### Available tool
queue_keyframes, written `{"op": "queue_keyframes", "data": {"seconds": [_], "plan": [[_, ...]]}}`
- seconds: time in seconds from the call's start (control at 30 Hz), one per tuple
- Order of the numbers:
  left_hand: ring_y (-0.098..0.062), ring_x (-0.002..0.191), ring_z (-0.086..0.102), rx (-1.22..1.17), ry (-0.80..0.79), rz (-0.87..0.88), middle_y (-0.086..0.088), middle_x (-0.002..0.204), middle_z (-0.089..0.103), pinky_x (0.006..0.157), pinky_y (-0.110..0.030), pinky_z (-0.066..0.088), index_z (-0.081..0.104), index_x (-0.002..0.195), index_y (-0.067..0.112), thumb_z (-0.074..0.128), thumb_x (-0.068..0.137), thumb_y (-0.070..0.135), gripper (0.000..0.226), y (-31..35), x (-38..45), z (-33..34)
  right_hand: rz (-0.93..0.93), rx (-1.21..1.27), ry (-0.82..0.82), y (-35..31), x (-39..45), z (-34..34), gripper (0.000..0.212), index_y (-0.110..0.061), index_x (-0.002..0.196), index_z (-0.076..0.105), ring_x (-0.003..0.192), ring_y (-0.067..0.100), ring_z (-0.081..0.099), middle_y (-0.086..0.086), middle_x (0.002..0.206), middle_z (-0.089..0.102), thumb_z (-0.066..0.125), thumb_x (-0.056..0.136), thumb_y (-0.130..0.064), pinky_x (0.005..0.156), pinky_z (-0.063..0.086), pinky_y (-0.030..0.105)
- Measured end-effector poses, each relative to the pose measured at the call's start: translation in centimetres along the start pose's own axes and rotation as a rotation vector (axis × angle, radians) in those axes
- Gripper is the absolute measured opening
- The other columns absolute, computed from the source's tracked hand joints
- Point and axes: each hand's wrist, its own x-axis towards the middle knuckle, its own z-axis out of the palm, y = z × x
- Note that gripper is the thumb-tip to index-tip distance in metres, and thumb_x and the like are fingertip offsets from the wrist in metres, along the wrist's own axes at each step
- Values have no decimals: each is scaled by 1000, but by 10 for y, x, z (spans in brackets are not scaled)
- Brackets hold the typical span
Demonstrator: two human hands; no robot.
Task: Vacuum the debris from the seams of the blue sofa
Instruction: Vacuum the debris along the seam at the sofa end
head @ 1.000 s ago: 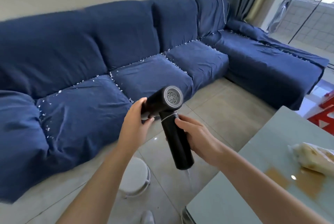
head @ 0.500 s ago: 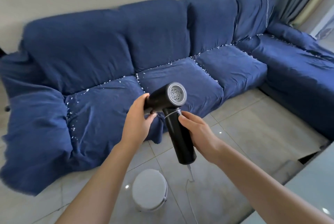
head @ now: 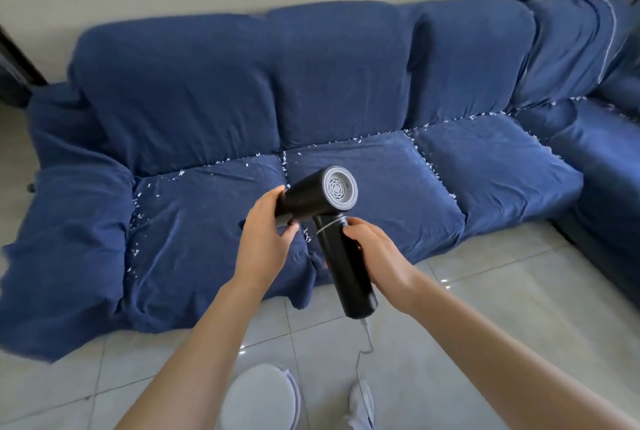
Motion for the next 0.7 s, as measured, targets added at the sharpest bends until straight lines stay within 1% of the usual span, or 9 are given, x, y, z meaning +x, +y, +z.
{"op": "queue_keyframes", "data": {"seconds": [0.07, 0.13, 0.2, 0.27, 0.37, 0.43, 0.5, 0.57, 0.7], "plan": [[-7, 115, 51, 14, 37, -35, 11, 123, 56, 100, -24, 39, 52, 127, 26, 71, 82, 11, 51, 8, 21, 17, 6, -20, -24, -17, 24, -22, 23, -21, 94, 62, 84, 20, 61, 5, 87, 64, 42, 105, -21, 81, 54, 35], [-9, 117, 50, 34, 100, -59, 9, 125, 56, 101, -25, 39, 52, 129, 23, 71, 82, 11, 52, 15, 43, 31, 10, -31, -81, -32, 48, -40, 18, -20, 94, 61, 83, 23, 62, 7, 89, 65, 48, 105, -25, 86, 57, 44], [-11, 117, 50, 70, 158, -55, 6, 125, 57, 100, -22, 37, 53, 129, 19, 73, 80, 10, 54, 19, 59, 38, -12, -74, -122, -41, 69, -51, 9, -19, 99, 59, 86, 26, 63, 10, 95, 66, 56, 102, -27, 89, 57, 45], [-14, 117, 50, 136, 208, -45, 3, 125, 59, 100, -23, 37, 54, 130, 16, 75, 77, 8, 57, 16, 75, 43, -36, -109, -147, -50, 90, -57, 12, -16, 106, 60, 85, 25, 65, 9, 97, 67, 63, 99, -25, 83, 59, 38], [-21, 118, 51, 193, 250, -54, -2, 127, 59, 103, -29, 39, 52, 132, 11, 76, 75, 5, 62, 7, 87, 45, -51, -130, -179, -55, 115, -56, 27, -10, 115, 60, 75, 19, 68, 9, 96, 68, 70, 95, -25, 73, 61, 28], [-22, 120, 50, 203, 275, -68, -3, 129, 57, 104, -26, 35, 51, 133, 11, 76, 75, 4, 64, 1, 92, 44, -59, -149, -198, -56, 129, -53, 25, -17, 113, 60, 68, 10, 68, 4, 96, 70, 72, 93, -27, 60, 58, 16], [-20, 122, 47, 224, 297, -87, -1, 131, 55, 103, -21, 30, 50, 134, 13, 75, 77, 4, 63, -7, 99, 40, -52, -160, -237, -58, 147, -44, 19, -23, 106, 60, 63, 6, 67, 0, 93, 70, 73, 93, -28, 55, 54, 12], [-19, 124, 45, 261, 307, -110, 0, 133, 53, 104, -21, 29, 49, 134, 14, 75, 78, 5, 63, -18, 105, 34, -37, -162, -270, -60, 164, -33, 16, -23, 101, 61, 65, 11, 68, 2, 89, 68, 74, 92, -28, 58, 57, 15], [-22, 127, 46, 333, 318, -168, -3, 136, 52, 107, -29, 34, 47, 138, 13, 76, 78, 8, 66, -51, 122, 18, -1, -166, -300, -67, 200, 0, 19, -16, 96, 62, 67, 22, 66, 6, 81, 65, 76, 90, -28, 62, 58, 26]]}}
